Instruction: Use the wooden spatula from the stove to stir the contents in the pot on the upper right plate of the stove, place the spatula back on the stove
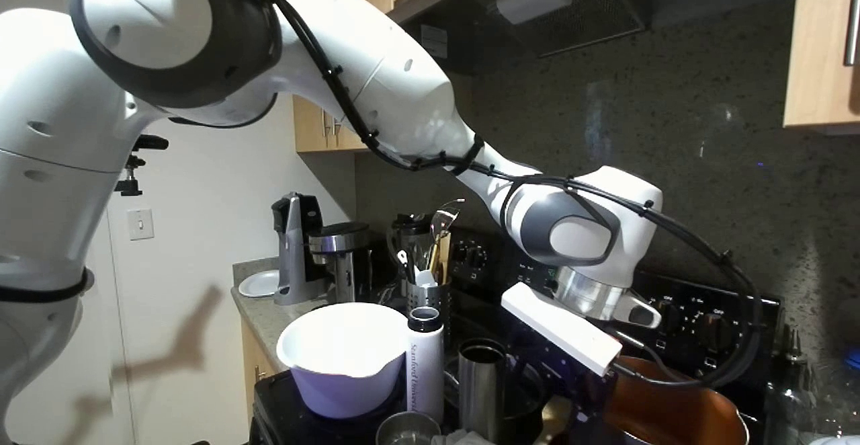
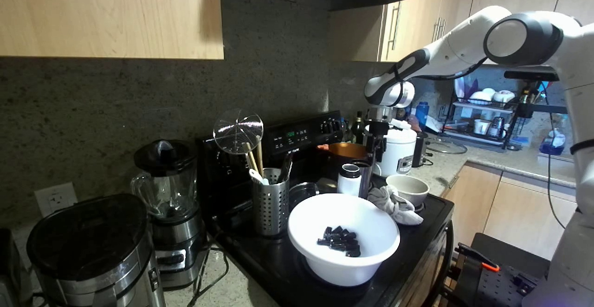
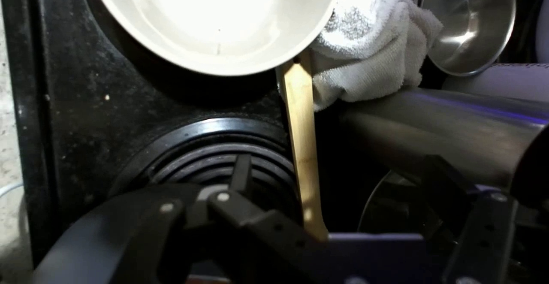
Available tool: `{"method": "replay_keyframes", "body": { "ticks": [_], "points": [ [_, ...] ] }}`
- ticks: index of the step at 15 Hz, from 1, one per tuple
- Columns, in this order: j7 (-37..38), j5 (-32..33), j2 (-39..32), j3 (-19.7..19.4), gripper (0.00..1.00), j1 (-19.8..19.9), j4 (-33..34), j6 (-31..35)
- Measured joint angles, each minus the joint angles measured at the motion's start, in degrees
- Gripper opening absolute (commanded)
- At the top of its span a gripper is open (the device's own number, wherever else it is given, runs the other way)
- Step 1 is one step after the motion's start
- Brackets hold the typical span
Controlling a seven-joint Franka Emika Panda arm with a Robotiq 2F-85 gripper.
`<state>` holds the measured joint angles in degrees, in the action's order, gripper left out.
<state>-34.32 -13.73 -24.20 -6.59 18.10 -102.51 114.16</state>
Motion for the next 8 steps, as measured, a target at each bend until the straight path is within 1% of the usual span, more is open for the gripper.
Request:
{"method": "replay_keyframes", "body": {
  "ticks": [5,8],
  "points": [
    [0.0,0.4,3.8,-0.2,1.0,0.0,-1.4,-0.1],
    [-0.2,0.4,6.7,-0.9,1.0,0.5,-4.0,-0.2]
  ]
}}
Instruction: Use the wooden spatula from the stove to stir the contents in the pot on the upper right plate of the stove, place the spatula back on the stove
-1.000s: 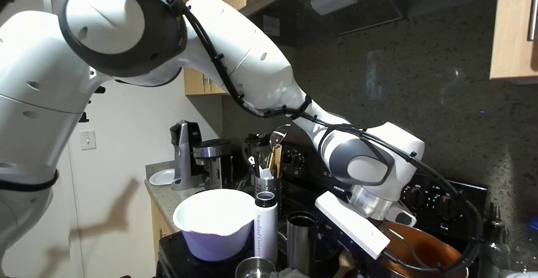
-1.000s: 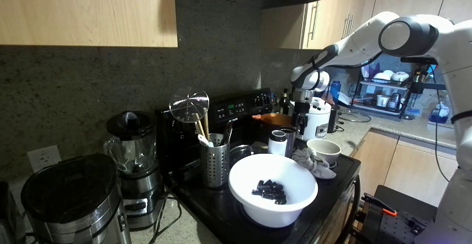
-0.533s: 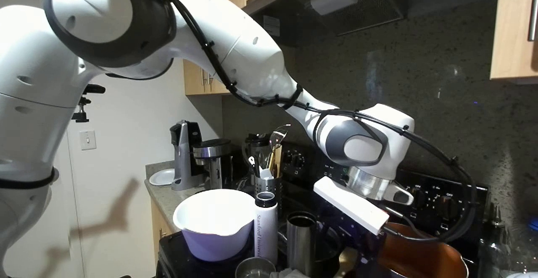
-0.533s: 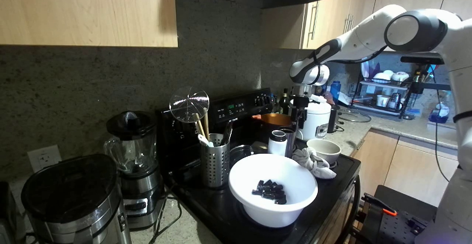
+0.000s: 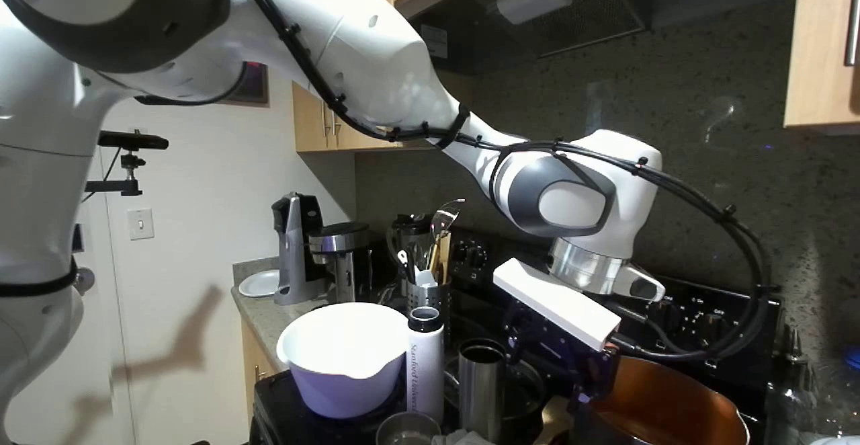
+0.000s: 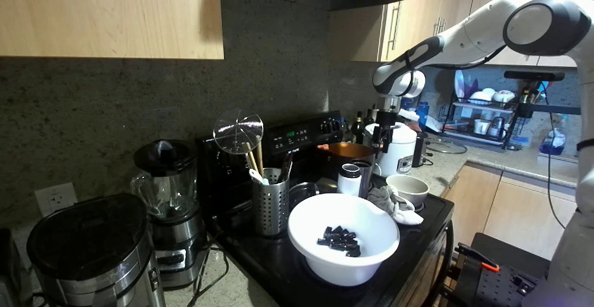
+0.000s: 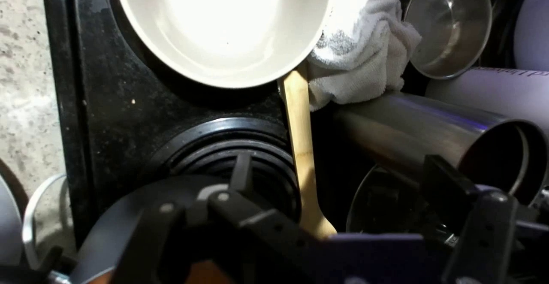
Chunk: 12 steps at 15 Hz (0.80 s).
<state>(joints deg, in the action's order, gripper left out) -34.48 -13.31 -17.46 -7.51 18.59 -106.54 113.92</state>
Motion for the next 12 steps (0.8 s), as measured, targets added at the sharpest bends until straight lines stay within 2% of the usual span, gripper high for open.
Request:
{"method": "replay_keyframes", "body": {
  "ticks": [12],
  "points": [
    [-0.5,0.0,16.9,-4.2,1.0,0.6,-13.8,-0.5]
  ]
}}
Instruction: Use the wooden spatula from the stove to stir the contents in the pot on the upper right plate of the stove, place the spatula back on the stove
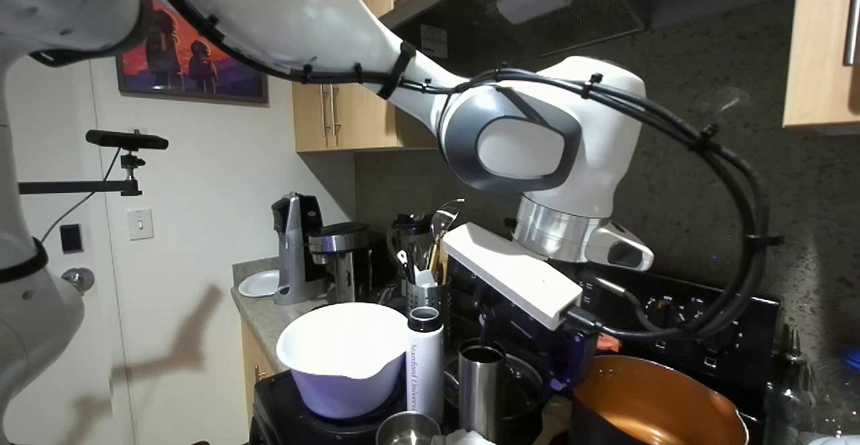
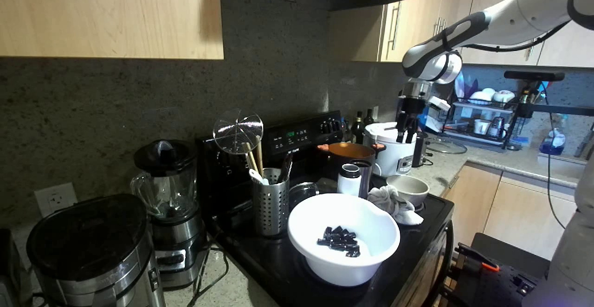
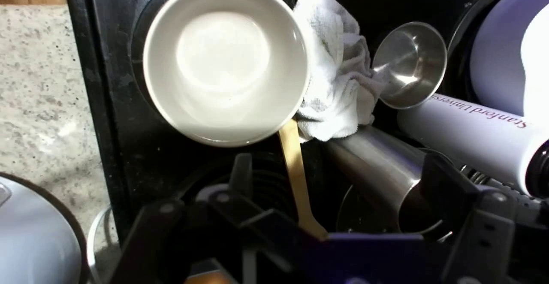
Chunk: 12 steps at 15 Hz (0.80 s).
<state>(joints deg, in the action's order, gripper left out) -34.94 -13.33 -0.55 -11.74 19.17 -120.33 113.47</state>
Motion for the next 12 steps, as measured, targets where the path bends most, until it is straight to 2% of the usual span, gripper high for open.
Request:
{"method": "replay_keyframes", "body": {
  "ticks": [7,12],
  "points": [
    [-2.1,0.0,9.7,-2.2,1.0,-1.7,-7.9,0.1],
    [-2.1,0.0,11.2,-2.4,1.0,-2.0,-9.3,0.1]
  ]
}}
